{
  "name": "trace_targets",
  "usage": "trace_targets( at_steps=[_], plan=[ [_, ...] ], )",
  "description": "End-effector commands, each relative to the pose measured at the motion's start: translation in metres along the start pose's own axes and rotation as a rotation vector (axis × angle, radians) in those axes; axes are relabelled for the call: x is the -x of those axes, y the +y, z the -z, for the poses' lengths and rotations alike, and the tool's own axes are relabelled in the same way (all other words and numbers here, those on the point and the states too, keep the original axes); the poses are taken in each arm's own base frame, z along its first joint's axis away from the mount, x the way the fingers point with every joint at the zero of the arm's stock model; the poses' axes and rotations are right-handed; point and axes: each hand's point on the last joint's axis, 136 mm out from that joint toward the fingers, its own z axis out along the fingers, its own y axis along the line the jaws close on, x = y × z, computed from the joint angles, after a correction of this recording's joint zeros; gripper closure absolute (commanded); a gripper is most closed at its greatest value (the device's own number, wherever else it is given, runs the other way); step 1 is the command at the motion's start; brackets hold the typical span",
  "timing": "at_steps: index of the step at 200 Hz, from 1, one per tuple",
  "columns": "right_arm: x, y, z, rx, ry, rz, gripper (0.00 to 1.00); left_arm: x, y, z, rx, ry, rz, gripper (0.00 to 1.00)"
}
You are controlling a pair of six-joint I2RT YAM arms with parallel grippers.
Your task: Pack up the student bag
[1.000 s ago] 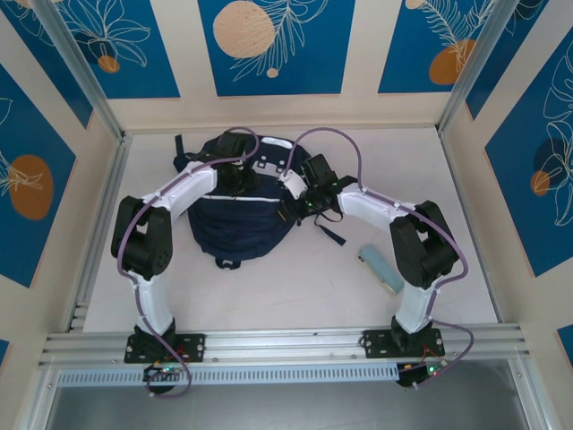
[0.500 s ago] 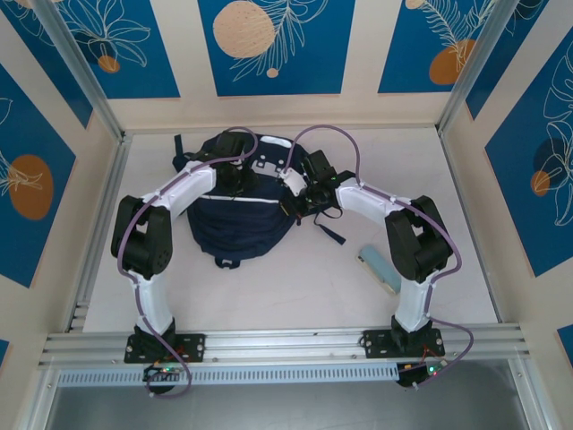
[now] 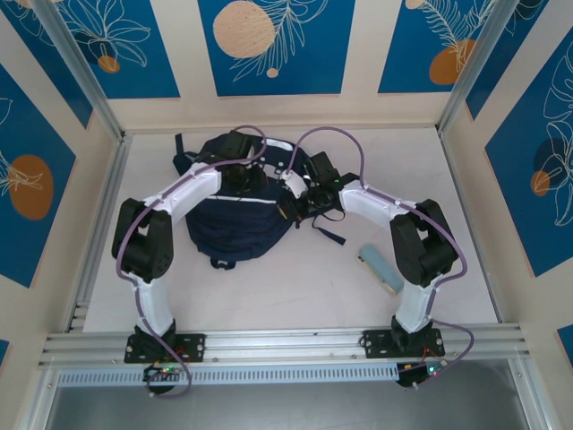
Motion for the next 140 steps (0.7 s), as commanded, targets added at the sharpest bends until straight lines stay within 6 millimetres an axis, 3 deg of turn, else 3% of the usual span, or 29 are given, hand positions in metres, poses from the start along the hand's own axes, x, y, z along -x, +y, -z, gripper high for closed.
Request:
trace_targets(
  at_steps=[1, 41, 90, 122, 140],
  plan=[
    [0.006, 0.023, 0.012, 0.068, -0.04, 0.007, 1.0, -0.016, 0.016, -0.028, 0.112, 0.049, 0.021, 0.81],
    [-0.002, 0.046, 0.019, 0.121, -0.058, 0.003, 1.0, -0.024, 0.03, -0.046, 0.19, 0.066, 0.074, 0.86],
    [-0.003, 0.079, 0.006, 0.199, -0.107, -0.003, 1.0, -0.021, 0.024, -0.048, 0.164, 0.058, 0.104, 0.87],
    [0.002, 0.075, 0.017, 0.165, -0.155, -0.048, 1.0, -0.013, 0.01, -0.034, 0.109, 0.043, 0.091, 0.84],
    [0.006, 0.067, 0.038, 0.156, -0.202, -0.129, 0.84, -0.006, -0.005, -0.015, 0.051, 0.021, 0.071, 0.77]
  ],
)
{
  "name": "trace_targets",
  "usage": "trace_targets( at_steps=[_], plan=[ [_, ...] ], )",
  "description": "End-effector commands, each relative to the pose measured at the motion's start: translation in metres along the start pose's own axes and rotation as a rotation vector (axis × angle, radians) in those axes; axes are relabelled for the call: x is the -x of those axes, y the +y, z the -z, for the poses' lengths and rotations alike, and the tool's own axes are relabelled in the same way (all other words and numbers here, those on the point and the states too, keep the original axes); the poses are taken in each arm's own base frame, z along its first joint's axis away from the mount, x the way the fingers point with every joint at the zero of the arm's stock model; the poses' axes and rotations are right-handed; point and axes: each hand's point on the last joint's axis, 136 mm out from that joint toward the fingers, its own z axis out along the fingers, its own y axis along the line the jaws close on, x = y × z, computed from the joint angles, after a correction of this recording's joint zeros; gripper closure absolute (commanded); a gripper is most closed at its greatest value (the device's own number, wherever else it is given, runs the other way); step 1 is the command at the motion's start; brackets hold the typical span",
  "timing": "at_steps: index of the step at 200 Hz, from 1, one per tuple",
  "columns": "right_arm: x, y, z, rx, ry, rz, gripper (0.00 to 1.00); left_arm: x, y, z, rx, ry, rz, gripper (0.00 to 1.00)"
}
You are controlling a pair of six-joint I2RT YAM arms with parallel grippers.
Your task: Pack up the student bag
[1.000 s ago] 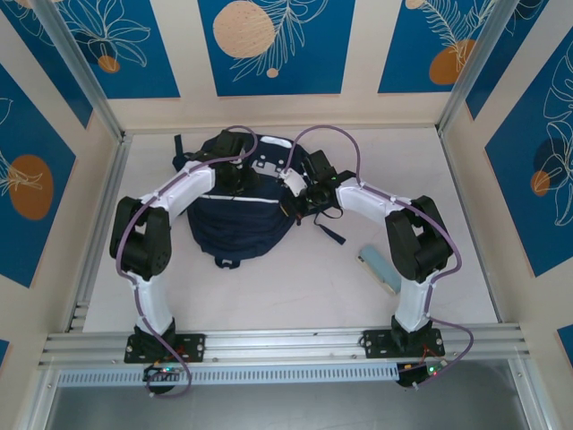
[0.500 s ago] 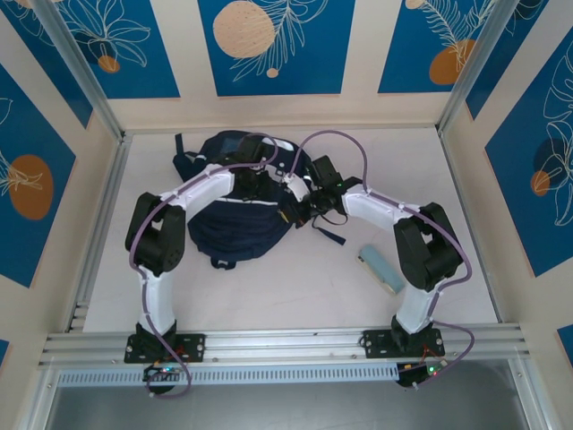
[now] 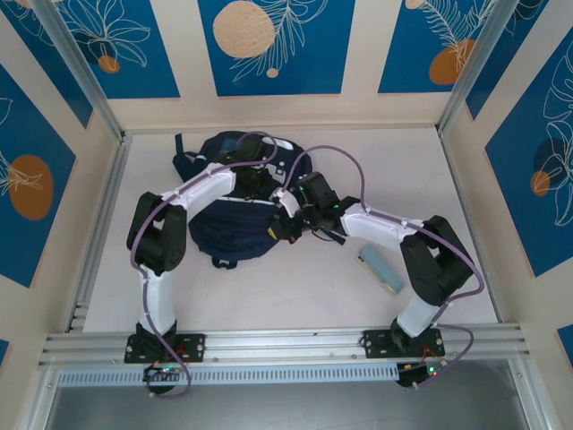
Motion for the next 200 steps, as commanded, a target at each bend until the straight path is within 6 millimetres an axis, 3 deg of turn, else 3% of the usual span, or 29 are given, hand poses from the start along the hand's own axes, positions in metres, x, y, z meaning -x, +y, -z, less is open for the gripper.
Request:
trace_targets(
  at_steps=[1, 32, 58, 95, 149, 200],
  plan=[
    [0.025, 0.004, 0.034, -0.003, -0.123, -0.063, 0.83, 0.0, -0.007, 0.013, -0.027, 0.002, -0.014, 0.77],
    [0.029, -0.005, 0.067, -0.06, -0.214, -0.197, 0.45, 0.006, -0.021, 0.055, -0.094, -0.041, -0.041, 0.63],
    [0.019, -0.022, 0.067, -0.134, -0.182, -0.259, 0.34, 0.0, -0.016, 0.081, -0.095, -0.072, -0.052, 0.56],
    [0.011, -0.042, 0.043, -0.185, -0.061, -0.223, 0.33, -0.016, 0.005, 0.093, -0.051, -0.076, -0.068, 0.56],
    [0.007, -0.062, 0.008, -0.196, 0.046, -0.103, 0.37, -0.016, 0.008, 0.075, -0.007, -0.036, -0.081, 0.62],
    [0.002, -0.048, -0.006, -0.096, 0.095, -0.06, 0.54, -0.012, 0.018, 0.049, 0.087, 0.002, -0.092, 0.65]
  ],
)
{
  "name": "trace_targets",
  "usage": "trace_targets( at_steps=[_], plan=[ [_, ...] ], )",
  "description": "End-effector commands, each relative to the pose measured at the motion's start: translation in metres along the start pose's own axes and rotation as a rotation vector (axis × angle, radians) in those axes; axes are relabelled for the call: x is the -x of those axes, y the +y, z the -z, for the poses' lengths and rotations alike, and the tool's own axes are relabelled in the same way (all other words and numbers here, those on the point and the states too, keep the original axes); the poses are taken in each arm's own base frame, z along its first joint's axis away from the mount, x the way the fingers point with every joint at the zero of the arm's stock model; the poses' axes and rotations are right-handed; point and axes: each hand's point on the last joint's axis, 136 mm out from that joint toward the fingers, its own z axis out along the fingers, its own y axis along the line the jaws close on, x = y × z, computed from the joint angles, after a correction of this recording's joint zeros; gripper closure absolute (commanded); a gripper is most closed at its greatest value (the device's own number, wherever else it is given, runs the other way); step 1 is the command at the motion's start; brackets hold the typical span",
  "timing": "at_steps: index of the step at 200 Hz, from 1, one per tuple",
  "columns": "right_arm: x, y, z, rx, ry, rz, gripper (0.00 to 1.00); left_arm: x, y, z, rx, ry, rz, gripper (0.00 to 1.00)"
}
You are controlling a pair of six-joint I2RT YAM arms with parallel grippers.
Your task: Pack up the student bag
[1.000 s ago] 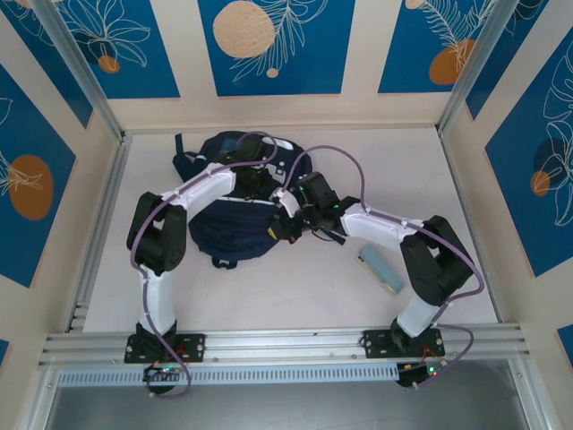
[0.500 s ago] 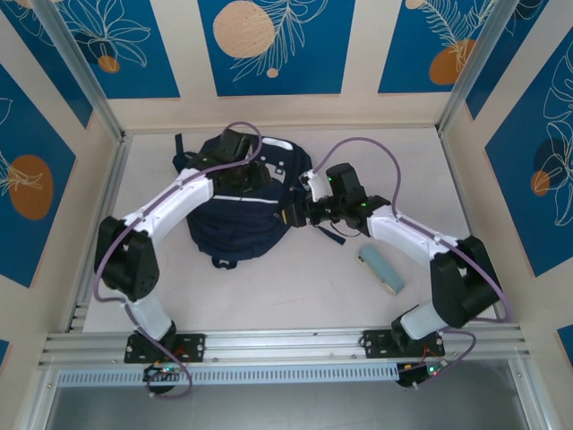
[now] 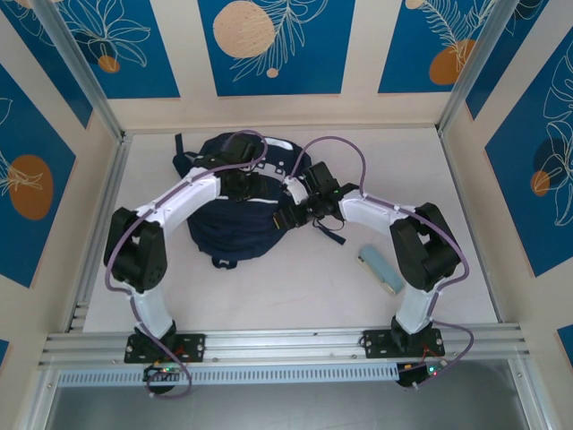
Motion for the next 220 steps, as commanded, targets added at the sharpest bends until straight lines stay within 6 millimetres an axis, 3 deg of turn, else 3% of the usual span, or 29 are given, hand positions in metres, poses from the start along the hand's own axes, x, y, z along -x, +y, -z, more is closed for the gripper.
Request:
trace_targets(
  at_steps=[1, 40, 69, 93, 147, 167, 197, 207, 220],
  plan=[
    [0.0, 0.018, 0.0, 0.078, 0.021, 0.062, 0.54, 0.003, 0.004, -0.007, 0.054, 0.011, -0.023, 0.65],
    [-0.008, 0.029, 0.001, 0.117, 0.056, 0.085, 0.71, -0.004, 0.012, -0.031, 0.095, 0.053, 0.005, 0.7],
    [-0.01, 0.028, 0.002, 0.084, 0.053, 0.109, 0.92, -0.009, 0.016, -0.044, 0.107, 0.075, 0.031, 0.73],
    [-0.01, 0.031, 0.005, 0.031, 0.027, 0.154, 1.0, -0.011, 0.016, -0.049, 0.106, 0.082, 0.054, 0.75],
    [-0.015, 0.055, -0.005, 0.05, -0.029, 0.182, 1.0, -0.011, 0.003, -0.061, 0.038, 0.088, 0.115, 0.8],
    [-0.009, 0.048, -0.002, 0.008, -0.061, 0.129, 1.0, -0.007, -0.001, -0.055, 0.018, 0.074, 0.113, 0.81],
    [0.001, 0.025, 0.026, -0.083, -0.136, 0.002, 0.8, 0.002, -0.005, -0.03, 0.002, 0.028, 0.073, 0.76],
    [0.001, 0.019, 0.031, -0.13, -0.15, -0.009, 0.69, 0.005, -0.006, -0.023, -0.001, 0.017, 0.056, 0.76],
    [-0.001, 0.01, 0.033, -0.172, -0.151, -0.019, 0.64, 0.01, -0.007, -0.018, -0.003, 0.008, 0.038, 0.75]
  ],
)
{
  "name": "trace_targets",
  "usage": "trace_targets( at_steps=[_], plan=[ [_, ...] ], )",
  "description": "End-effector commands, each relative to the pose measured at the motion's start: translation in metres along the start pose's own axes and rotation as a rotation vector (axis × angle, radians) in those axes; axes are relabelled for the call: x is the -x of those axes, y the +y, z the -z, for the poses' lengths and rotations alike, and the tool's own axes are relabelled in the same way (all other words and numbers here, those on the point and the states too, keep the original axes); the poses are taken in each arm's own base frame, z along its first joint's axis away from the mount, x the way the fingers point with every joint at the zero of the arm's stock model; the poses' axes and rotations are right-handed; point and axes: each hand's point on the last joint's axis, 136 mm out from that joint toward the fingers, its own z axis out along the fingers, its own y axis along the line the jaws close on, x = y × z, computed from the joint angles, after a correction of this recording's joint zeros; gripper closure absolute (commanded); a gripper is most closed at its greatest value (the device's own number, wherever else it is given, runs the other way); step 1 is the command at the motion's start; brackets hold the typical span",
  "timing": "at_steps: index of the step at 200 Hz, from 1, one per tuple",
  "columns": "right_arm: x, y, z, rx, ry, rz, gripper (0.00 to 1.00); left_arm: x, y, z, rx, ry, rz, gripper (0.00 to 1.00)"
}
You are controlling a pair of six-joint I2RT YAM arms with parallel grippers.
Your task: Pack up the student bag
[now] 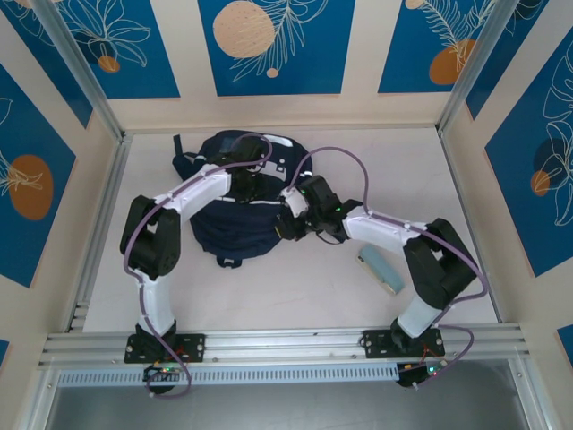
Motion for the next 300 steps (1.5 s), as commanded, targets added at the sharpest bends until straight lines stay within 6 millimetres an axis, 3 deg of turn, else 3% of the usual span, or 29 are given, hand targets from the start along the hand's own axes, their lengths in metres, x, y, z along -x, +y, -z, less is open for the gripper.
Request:
trace_targets(
  at_steps=[1, 30, 53, 121, 190, 215, 259, 300],
  plan=[
    [0.011, -0.015, 0.015, -0.099, -0.067, -0.047, 0.63, 0.007, -0.007, 0.019, -0.025, -0.029, -0.044, 0.75],
    [0.005, -0.024, 0.003, -0.123, -0.017, -0.038, 0.57, 0.012, -0.009, 0.016, -0.014, -0.018, -0.069, 0.76],
    [0.006, -0.019, -0.006, -0.087, 0.014, -0.013, 0.54, 0.013, -0.01, 0.011, -0.006, -0.007, -0.071, 0.76],
    [0.014, -0.011, -0.021, -0.051, 0.029, -0.004, 0.55, 0.014, -0.007, 0.005, 0.012, 0.001, -0.071, 0.76],
    [0.012, -0.012, -0.024, -0.063, 0.052, 0.012, 0.92, 0.013, 0.002, -0.009, 0.042, 0.021, -0.051, 0.78],
    [0.012, 0.003, -0.018, -0.025, 0.042, 0.046, 0.99, 0.012, 0.005, -0.016, 0.051, 0.027, -0.028, 0.82],
    [0.006, 0.033, -0.02, 0.044, 0.006, 0.064, 1.0, 0.006, 0.01, -0.037, 0.053, 0.024, 0.043, 0.98],
    [0.017, 0.064, -0.029, 0.156, -0.045, 0.009, 1.0, 0.004, 0.007, -0.046, 0.004, 0.011, 0.114, 1.0]
  ],
)
